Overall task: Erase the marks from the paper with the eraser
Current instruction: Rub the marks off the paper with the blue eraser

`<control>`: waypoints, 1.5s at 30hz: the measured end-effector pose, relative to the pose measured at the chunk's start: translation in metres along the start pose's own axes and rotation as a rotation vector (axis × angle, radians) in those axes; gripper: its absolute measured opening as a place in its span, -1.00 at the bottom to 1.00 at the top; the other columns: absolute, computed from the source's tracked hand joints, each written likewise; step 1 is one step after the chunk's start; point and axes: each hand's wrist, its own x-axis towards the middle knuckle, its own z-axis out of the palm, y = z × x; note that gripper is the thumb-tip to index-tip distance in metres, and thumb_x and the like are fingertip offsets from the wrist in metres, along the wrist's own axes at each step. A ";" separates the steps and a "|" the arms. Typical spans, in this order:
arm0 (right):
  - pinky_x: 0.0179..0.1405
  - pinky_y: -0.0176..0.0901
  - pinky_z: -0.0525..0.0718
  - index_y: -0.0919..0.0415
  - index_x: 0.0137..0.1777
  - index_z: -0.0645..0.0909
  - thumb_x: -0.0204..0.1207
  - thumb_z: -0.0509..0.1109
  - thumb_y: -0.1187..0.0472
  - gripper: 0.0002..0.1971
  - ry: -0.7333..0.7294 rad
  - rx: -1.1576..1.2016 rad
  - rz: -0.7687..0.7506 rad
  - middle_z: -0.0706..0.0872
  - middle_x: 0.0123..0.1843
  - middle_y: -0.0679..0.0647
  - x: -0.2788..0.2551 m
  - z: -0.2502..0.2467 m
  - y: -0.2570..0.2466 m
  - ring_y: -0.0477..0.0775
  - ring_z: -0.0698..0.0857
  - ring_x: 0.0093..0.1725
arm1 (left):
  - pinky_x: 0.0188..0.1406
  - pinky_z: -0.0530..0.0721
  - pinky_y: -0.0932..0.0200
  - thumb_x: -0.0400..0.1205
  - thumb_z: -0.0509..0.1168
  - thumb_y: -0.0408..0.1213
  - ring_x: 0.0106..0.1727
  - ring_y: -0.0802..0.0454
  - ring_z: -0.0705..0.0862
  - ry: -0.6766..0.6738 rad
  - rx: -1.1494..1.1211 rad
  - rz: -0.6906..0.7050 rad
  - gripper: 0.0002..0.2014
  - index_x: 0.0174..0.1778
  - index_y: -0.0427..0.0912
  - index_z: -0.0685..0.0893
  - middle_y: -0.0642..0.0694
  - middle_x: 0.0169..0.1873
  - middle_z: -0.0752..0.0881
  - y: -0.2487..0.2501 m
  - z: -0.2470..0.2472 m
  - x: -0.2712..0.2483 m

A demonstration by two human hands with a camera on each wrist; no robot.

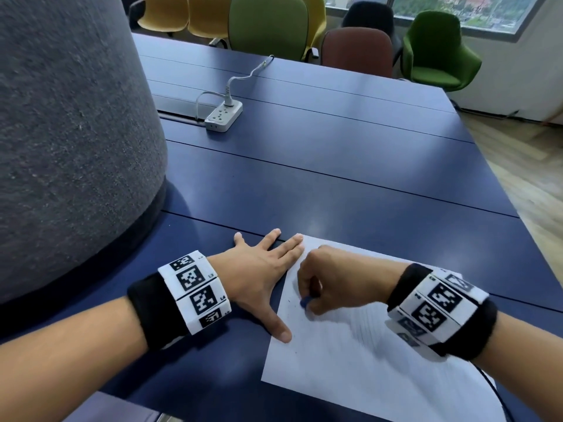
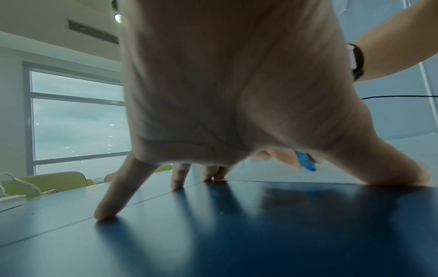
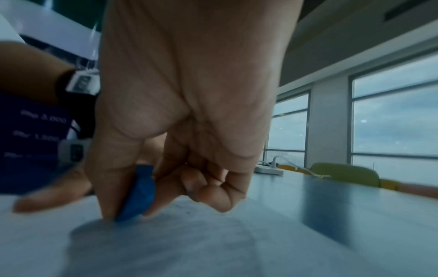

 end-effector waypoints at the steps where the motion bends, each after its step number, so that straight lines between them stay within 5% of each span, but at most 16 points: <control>1: -0.17 -0.18 0.67 0.15 -0.13 0.77 0.38 0.57 0.18 -0.89 -0.015 0.006 -0.005 0.80 -0.20 -0.05 0.000 -0.001 -0.003 -0.10 0.61 -0.31 | 0.42 -0.03 -0.73 0.15 0.39 0.58 0.68 -0.04 -0.40 0.001 0.002 0.003 0.44 0.68 0.04 -0.40 0.25 0.63 -0.44 0.000 0.000 0.000; 5: -0.20 -0.05 0.71 0.17 -0.17 0.76 0.39 0.53 0.17 -0.91 0.195 -0.046 0.066 0.68 -0.35 -0.11 0.010 -0.008 0.010 -0.07 0.59 -0.38 | 0.39 -0.06 -0.73 0.14 0.40 0.57 0.68 -0.05 -0.39 0.009 -0.018 0.014 0.43 0.64 0.15 -0.46 0.27 0.63 -0.44 0.000 0.000 0.000; 9: -0.23 -0.25 0.64 0.11 -0.17 0.74 0.37 0.56 0.16 -0.92 0.054 0.002 -0.014 0.68 -0.29 -0.17 0.002 0.003 -0.005 -0.18 0.58 -0.36 | 0.41 -0.05 -0.73 0.16 0.40 0.56 0.68 -0.06 -0.39 -0.001 -0.002 0.005 0.42 0.68 0.10 -0.40 0.24 0.64 -0.43 0.000 -0.001 0.000; 14: -0.17 0.00 0.71 0.17 -0.13 0.77 0.41 0.50 0.16 -0.89 0.225 -0.049 0.066 0.78 -0.21 0.02 0.012 -0.006 0.007 0.07 0.66 -0.25 | 0.40 -0.04 -0.74 0.15 0.41 0.56 0.68 -0.06 -0.39 0.006 -0.017 0.013 0.42 0.64 0.15 -0.46 0.28 0.63 -0.43 0.001 -0.001 0.000; 19: -0.15 -0.14 0.69 0.15 -0.13 0.77 0.39 0.56 0.17 -0.90 -0.045 -0.006 -0.051 0.77 -0.22 -0.07 -0.003 0.008 -0.011 -0.08 0.60 -0.30 | 0.42 -0.06 -0.72 0.17 0.39 0.56 0.67 -0.04 -0.42 -0.015 0.005 -0.002 0.43 0.69 0.02 -0.38 0.23 0.64 -0.44 0.000 -0.001 0.000; 23: -0.11 -0.03 0.70 0.17 -0.14 0.75 0.41 0.53 0.14 -0.89 0.132 -0.005 0.017 0.79 -0.21 -0.02 0.000 0.003 0.004 -0.04 0.64 -0.27 | 0.41 -0.03 -0.74 0.16 0.39 0.57 0.68 -0.06 -0.40 -0.009 0.000 0.004 0.43 0.69 0.04 -0.38 0.23 0.64 -0.44 0.000 -0.001 0.000; 28: -0.14 -0.09 0.72 0.15 -0.17 0.75 0.38 0.56 0.18 -0.92 -0.082 0.013 -0.102 0.80 -0.21 0.00 -0.013 0.017 -0.016 -0.03 0.68 -0.28 | 0.41 -0.05 -0.74 0.18 0.39 0.56 0.67 -0.04 -0.41 -0.020 0.007 -0.007 0.42 0.70 0.01 -0.36 0.23 0.64 -0.44 0.000 0.000 0.000; 32: -0.09 0.03 0.72 0.11 -0.19 0.74 0.35 0.56 0.17 -0.92 0.080 0.041 -0.010 0.79 -0.23 -0.02 -0.005 0.009 0.003 0.00 0.69 -0.25 | 0.41 -0.06 -0.73 0.17 0.39 0.56 0.67 -0.04 -0.41 -0.018 0.003 -0.007 0.43 0.69 0.02 -0.37 0.24 0.64 -0.44 0.001 0.000 0.000; 37: -0.10 -0.02 0.74 0.20 -0.14 0.76 0.36 0.58 0.22 -0.89 -0.121 0.070 -0.116 0.83 -0.18 0.02 -0.017 0.020 -0.011 0.01 0.74 -0.23 | 0.42 -0.06 -0.73 0.18 0.39 0.56 0.67 -0.04 -0.42 -0.021 0.008 -0.010 0.42 0.69 0.01 -0.37 0.23 0.63 -0.45 0.000 0.000 0.001; 41: -0.10 0.00 0.72 0.15 -0.16 0.76 0.35 0.56 0.17 -0.89 0.078 0.065 -0.015 0.80 -0.22 -0.02 -0.009 0.010 0.004 -0.02 0.70 -0.26 | 0.42 -0.06 -0.73 0.17 0.39 0.56 0.67 -0.03 -0.41 -0.018 -0.001 -0.008 0.43 0.69 0.02 -0.37 0.23 0.64 -0.45 0.001 0.000 0.001; 45: -0.14 -0.10 0.73 0.21 -0.14 0.76 0.35 0.57 0.23 -0.89 -0.120 0.100 -0.112 0.83 -0.20 0.00 -0.022 0.024 -0.013 -0.06 0.72 -0.27 | 0.42 -0.08 -0.73 0.18 0.39 0.56 0.67 -0.04 -0.42 -0.029 0.002 -0.011 0.42 0.69 0.00 -0.37 0.23 0.63 -0.46 0.001 0.000 0.001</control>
